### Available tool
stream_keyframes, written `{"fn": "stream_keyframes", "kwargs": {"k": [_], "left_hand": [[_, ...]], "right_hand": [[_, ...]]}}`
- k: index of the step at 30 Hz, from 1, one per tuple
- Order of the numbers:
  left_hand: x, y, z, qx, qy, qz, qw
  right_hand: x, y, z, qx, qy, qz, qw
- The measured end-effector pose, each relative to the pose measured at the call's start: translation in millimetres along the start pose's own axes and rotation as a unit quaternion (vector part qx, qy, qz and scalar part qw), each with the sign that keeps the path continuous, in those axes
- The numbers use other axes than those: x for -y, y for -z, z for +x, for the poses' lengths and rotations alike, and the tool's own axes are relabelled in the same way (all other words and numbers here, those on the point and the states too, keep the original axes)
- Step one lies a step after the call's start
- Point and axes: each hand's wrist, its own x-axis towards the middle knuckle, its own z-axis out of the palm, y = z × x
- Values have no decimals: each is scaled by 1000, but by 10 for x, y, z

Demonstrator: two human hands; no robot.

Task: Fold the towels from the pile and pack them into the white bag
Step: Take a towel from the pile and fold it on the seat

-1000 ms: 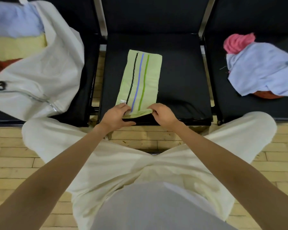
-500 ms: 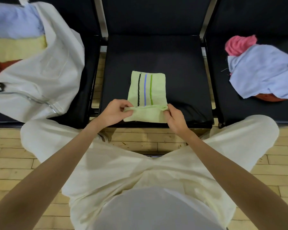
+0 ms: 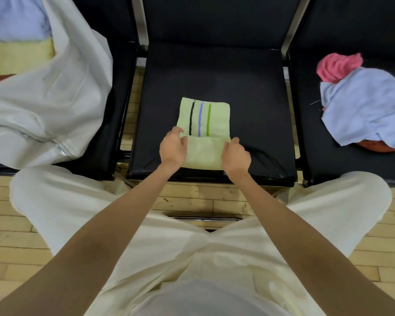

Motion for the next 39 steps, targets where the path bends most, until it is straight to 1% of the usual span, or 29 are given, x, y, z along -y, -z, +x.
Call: {"fn": "stream_keyframes", "kwargs": {"k": [2,4,5,6,8,10,12,13,14,15,16,18,21,23,25,28,33,34,36,37,39], "left_hand": [[80,-33,1,3,-13,20,1000],[134,-10,-5,-12,-35,35,999],[159,26,-24,-22,-58,50,997],[180,88,-35,-31,-94,67,993],[241,208,-95,-18,-188,85,978],[310,319,-165,49,-265,82,960],[393,401,-234,150,-282,73,945],[431,427,-248,189,-273,78,940],[464,451,-250,212,-261,86,938],[490,468,-240,221,-251,91,938],[501,478,-220,225,-243,96,939],[490,485,-162,235,-234,114,937],[420,469,-72,245,-232,147,930],[361,451,-71,228,-231,160,932],[327,439,-96,192,-226,151,943],[268,508,-155,154,-199,102,962],[112,703,-252,174,-153,10,973],[78,728,-265,179,-146,-19,973],[8,749,-274,163,-127,-83,975],[-34,739,-270,145,-105,-117,977],[-123,670,-275,100,-27,-206,973]], "right_hand": [[11,-15,23,5,-9,-17,1000],[17,8,51,-22,-7,-25,999],[-5,25,53,-42,7,-26,999],[-30,59,59,-52,37,-22,998],[-121,113,44,-34,123,-2,992],[-225,176,1,0,197,31,980],[-313,226,-45,69,230,70,968],[-347,243,-59,120,230,79,962],[-380,251,-67,171,226,75,956],[-407,260,-67,209,225,58,950],[-424,268,-55,229,231,32,945],[-420,293,-30,236,246,1,940],[-360,306,18,223,237,7,946],[-335,271,37,207,242,-1,948],[-337,219,34,182,259,-2,949],[-368,254,28,150,264,72,950],[-397,484,-18,116,203,218,947],[-402,493,-32,115,186,264,939],[-396,460,-46,111,128,346,923],[-375,427,-42,105,98,380,914],[-308,363,-17,86,34,442,892]]}}
